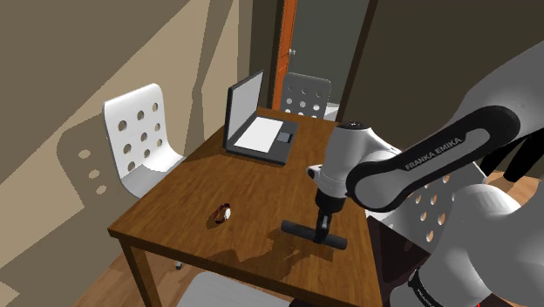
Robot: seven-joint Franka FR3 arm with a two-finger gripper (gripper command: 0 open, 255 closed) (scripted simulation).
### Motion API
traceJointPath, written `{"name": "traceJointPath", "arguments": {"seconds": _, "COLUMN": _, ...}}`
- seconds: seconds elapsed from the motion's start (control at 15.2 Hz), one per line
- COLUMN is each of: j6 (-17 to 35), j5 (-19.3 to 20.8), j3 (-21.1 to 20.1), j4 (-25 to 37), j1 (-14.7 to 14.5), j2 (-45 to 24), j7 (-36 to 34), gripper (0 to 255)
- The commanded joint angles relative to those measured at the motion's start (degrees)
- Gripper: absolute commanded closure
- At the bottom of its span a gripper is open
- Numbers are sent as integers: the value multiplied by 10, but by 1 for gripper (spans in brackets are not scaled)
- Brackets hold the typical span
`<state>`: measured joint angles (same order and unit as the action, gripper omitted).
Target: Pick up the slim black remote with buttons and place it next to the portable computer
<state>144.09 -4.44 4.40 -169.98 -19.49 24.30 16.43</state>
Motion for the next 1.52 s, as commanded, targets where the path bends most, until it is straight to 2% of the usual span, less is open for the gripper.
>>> {"name": "traceJointPath", "arguments": {"seconds": 0.0, "j6": -24, "j5": 3, "j3": -3, "j4": 5, "j1": 2, "j2": 19, "j7": -5, "gripper": 255}}
{"name": "traceJointPath", "arguments": {"seconds": 0.73, "j6": -153, "j5": 14, "j3": -9, "j4": 42, "j1": 10, "j2": 111, "j7": -18, "gripper": 255}}
{"name": "traceJointPath", "arguments": {"seconds": 1.45, "j6": -265, "j5": 18, "j3": -13, "j4": 98, "j1": 13, "j2": 168, "j7": -27, "gripper": 255}}
